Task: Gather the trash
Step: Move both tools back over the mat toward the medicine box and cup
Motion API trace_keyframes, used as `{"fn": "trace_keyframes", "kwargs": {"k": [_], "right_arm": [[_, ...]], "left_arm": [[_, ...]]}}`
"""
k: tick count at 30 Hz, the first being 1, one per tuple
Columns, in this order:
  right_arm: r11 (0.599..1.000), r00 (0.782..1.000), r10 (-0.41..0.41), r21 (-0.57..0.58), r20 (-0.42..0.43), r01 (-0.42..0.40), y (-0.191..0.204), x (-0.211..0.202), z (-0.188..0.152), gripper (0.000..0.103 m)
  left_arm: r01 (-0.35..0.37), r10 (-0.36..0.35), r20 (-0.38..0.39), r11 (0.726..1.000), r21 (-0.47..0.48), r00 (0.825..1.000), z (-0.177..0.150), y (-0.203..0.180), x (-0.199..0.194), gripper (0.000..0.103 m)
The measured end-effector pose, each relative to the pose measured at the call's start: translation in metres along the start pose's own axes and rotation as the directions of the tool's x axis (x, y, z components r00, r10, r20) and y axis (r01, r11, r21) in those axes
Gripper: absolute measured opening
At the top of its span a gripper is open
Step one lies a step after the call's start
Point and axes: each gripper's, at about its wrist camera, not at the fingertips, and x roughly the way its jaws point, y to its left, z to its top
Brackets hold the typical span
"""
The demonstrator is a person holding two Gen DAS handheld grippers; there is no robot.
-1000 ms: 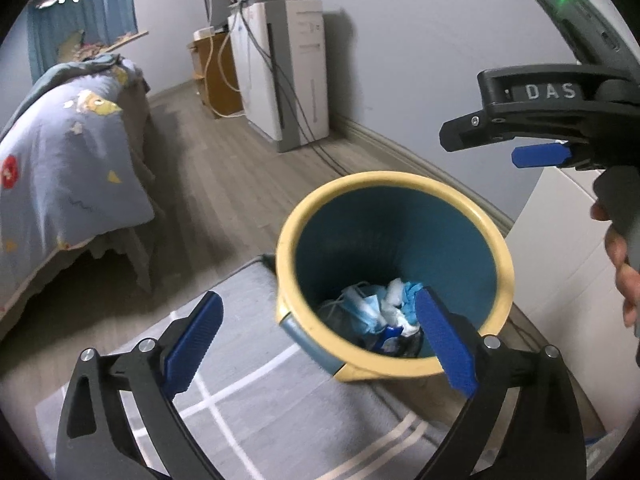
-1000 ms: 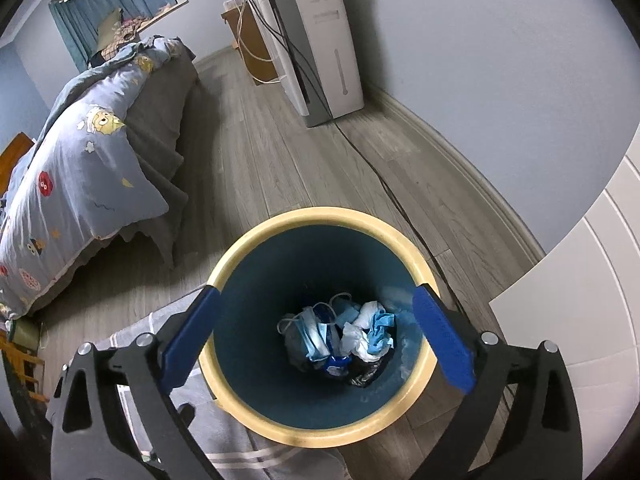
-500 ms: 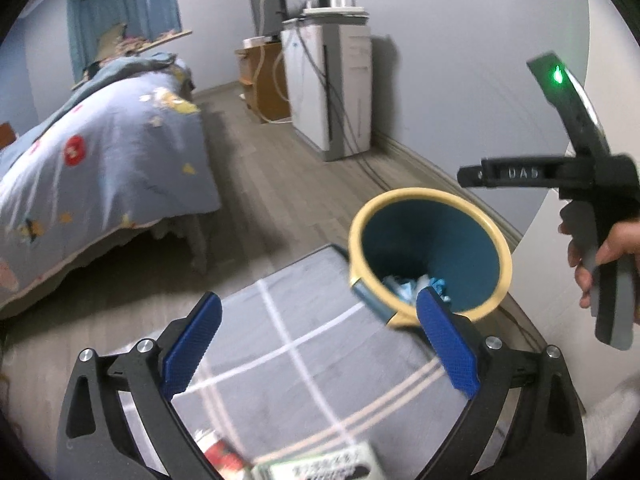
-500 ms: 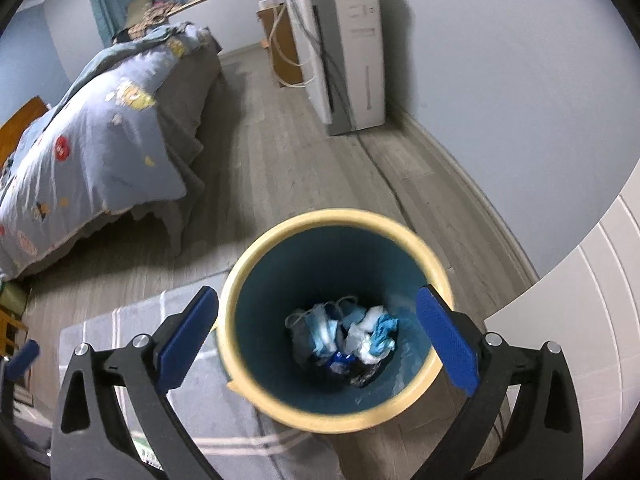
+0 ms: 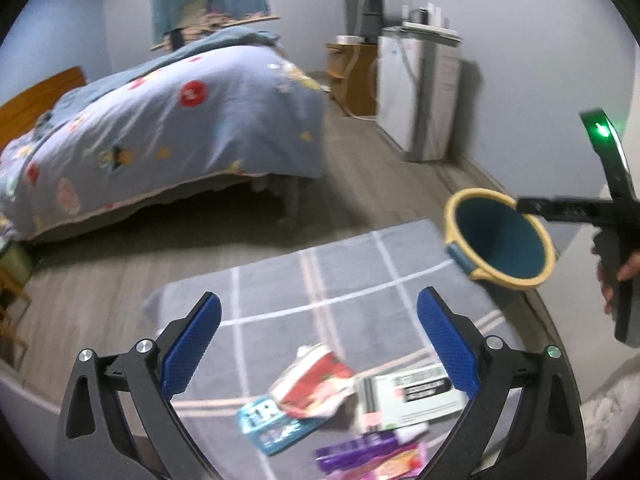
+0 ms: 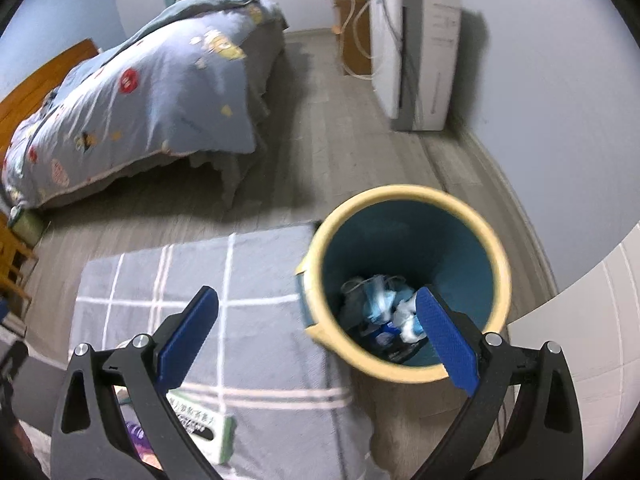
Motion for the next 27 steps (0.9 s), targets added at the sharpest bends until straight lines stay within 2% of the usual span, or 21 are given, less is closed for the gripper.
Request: {"fn": "trace_keyframes", "kwargs": {"k": [2,5,9,14,18,23,27], "right_arm": [[1.000,1.000,0.019,-0.011,-0.018,-0.019,0.012,0.001,-0.009,0.097],[0.998,0.998,0.048,-0.049,-0.047,-0.050,0.033,0.002,-0.023,0.097],[0.988,0.994,0.063,-0.134,-0.091,-0.075,0.065,0.008,-0.046,0.097],[0.969,0.982,0.061,-0.227,-0.177,-0.101,0.099,0.024,-0.076,0.097],[0.934,0.967,0.037,-0.336,-0.251,-0.123,0.124,0.042,-0.101,0.097],[0.885,0.952,-0.010,-0.446,-0.306,-0.134,0.138,0.060,-0.122,0.097],[0.872,0.934,-0.025,-0.464,-0.355,-0.153,0.141,0.071,-0.133,0.097]], "left_arm": [[-0.029,0.029,0.009,0.999,-0.020,1.000,-0.007,0.018,-0.004,0.097],[-0.056,0.055,-0.017,0.997,-0.048,0.998,-0.020,0.041,-0.003,0.097],[-0.062,0.058,-0.056,0.995,-0.074,0.997,-0.035,0.062,-0.001,0.097],[-0.064,0.058,-0.089,0.996,-0.061,0.994,-0.042,0.067,0.003,0.097],[-0.044,0.037,-0.076,0.994,-0.095,0.996,-0.040,0.071,0.001,0.097],[-0.028,0.019,-0.071,0.991,-0.135,0.997,-0.037,0.075,0.001,0.097],[-0.029,0.018,-0.079,0.988,-0.149,0.997,-0.036,0.078,0.003,0.097]]}}
